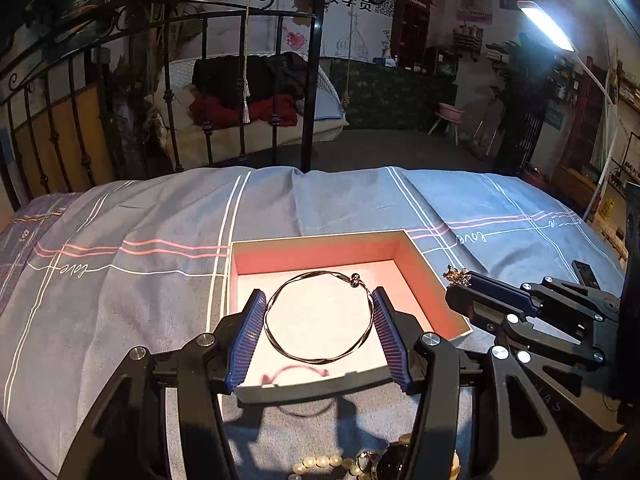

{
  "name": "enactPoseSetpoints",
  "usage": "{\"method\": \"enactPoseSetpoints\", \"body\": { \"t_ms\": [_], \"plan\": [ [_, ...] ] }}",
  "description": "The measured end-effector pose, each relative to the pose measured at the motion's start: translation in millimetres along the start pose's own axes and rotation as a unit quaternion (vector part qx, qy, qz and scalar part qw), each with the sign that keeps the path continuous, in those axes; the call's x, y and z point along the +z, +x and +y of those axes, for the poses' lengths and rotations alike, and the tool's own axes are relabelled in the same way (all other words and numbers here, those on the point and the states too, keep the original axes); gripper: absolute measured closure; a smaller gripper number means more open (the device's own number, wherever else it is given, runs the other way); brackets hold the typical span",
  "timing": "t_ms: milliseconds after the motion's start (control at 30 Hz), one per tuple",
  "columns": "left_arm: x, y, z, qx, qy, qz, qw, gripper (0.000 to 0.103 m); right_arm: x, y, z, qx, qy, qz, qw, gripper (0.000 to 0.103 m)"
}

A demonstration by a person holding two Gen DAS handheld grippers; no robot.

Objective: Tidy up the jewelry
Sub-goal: 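Carry the bangle into the pink box with the left tool while the right carries the charm there, then open both tools in the box and withdraw them toward the jewelry pile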

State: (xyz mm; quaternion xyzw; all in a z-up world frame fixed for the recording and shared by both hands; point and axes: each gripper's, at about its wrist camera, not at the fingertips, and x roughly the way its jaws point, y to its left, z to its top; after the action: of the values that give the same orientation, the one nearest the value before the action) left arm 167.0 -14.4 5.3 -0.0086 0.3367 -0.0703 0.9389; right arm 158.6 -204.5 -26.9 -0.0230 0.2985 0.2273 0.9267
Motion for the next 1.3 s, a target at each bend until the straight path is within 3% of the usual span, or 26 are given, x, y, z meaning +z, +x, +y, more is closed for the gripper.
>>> {"method": "enactPoseSetpoints", "body": {
  "t_ms": [333,500,1033,1300],
  "plan": [
    [27,31,4,0.01,-0.017,0.021,0.9996,0.05,28,39,-7,-0.005,0.004,0.016,1.0,0.087],
    [41,50,11,-0.006,-0.04,0.044,0.9982,0.05,38,56,-10,-0.006,0.006,0.032,0.999,0.087],
    [15,93,15,0.001,-0.044,0.123,0.9914,0.05,12,96,-2,0.006,-0.011,0.113,0.994,0.087],
    [7,102,16,0.004,-0.044,0.139,0.9893,0.05,2,103,3,0.008,-0.02,0.135,0.991,0.087]
  ]
}}
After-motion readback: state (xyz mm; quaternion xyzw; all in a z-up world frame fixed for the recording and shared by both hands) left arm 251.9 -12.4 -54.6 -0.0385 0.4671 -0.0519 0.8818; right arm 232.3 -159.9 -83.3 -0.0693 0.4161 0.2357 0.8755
